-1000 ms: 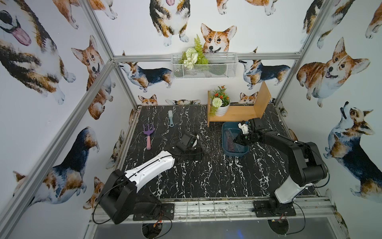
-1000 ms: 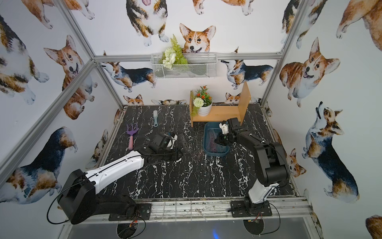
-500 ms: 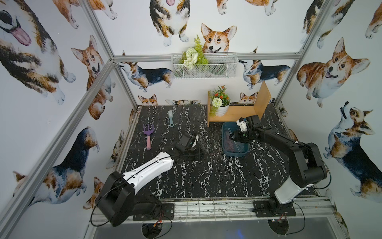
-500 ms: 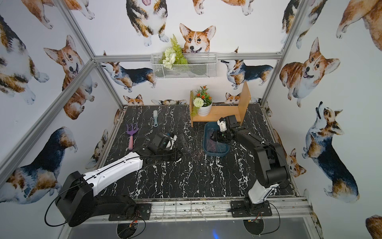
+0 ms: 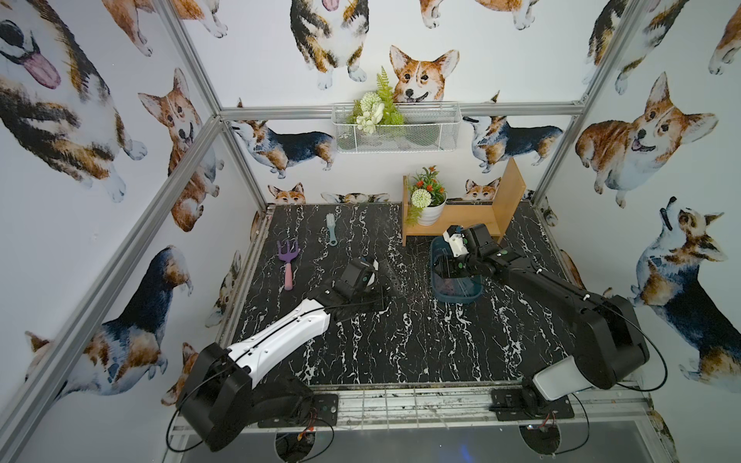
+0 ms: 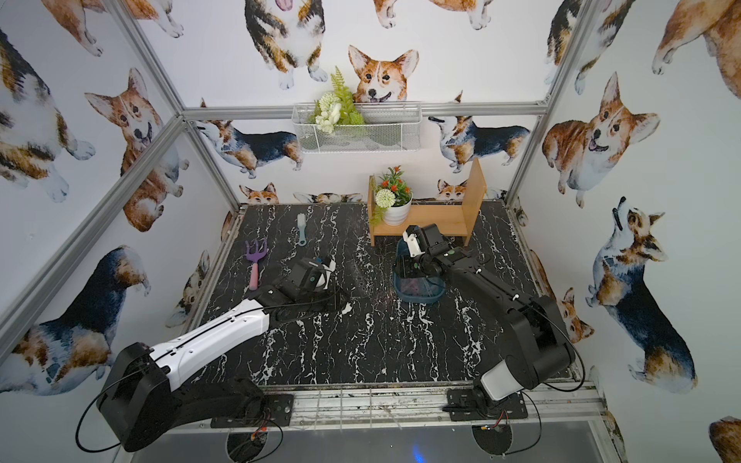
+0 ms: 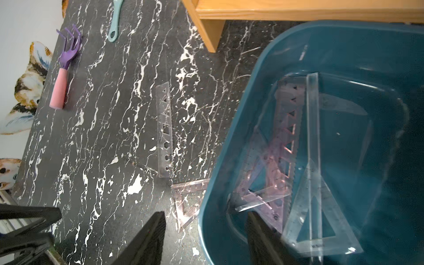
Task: Put the scattered rulers into the storage box
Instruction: Place the ruler in the storage box, then pick up the ruler from the center of the board.
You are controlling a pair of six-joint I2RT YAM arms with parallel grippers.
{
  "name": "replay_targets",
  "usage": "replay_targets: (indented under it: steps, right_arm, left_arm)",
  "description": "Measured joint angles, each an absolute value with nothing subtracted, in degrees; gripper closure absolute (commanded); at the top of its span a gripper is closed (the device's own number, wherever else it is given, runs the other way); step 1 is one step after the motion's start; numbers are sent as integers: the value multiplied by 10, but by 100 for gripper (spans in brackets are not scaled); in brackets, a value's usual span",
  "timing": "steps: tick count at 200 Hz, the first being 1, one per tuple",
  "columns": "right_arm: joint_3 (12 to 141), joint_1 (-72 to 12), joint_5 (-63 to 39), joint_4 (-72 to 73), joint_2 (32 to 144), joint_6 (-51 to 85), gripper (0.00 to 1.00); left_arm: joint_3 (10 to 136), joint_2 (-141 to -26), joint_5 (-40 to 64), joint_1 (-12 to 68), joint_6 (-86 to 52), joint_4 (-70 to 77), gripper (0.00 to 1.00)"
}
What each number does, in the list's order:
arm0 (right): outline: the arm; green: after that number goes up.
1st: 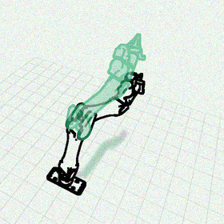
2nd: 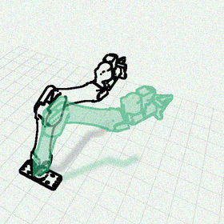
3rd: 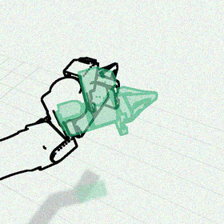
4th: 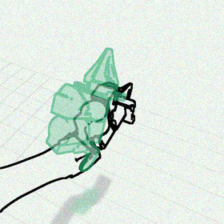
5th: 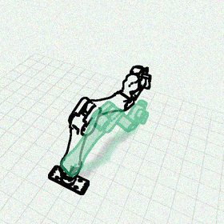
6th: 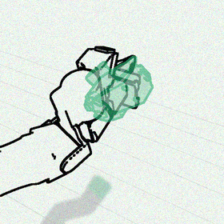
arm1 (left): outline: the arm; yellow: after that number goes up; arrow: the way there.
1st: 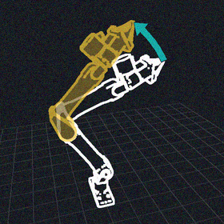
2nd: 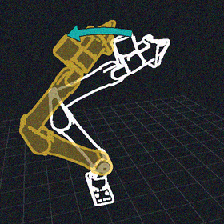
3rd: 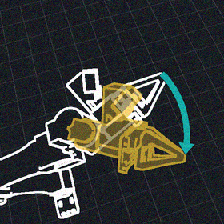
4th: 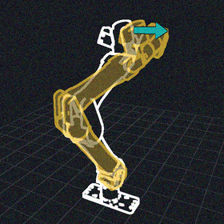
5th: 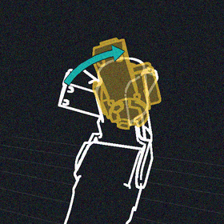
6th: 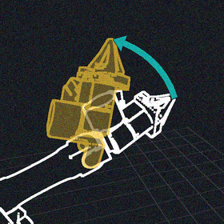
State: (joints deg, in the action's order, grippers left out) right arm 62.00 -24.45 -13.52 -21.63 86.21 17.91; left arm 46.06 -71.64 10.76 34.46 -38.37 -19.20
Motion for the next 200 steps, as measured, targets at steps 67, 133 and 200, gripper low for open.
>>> replay_targets:
  steps: [67,133,200]
  right_arm:
    - [623,-316,-118,-216,885,205,39]
    - [632,-378,-107,-207,946,224,39]
    - [649,-414,-74,-198,1009,228,33]
  left_arm:
    - [431,-667,103,308,-393,-203,60]
    - [384,-624,107,276,-395,-214,60]
    - [368,-578,108,253,-397,-217,58]
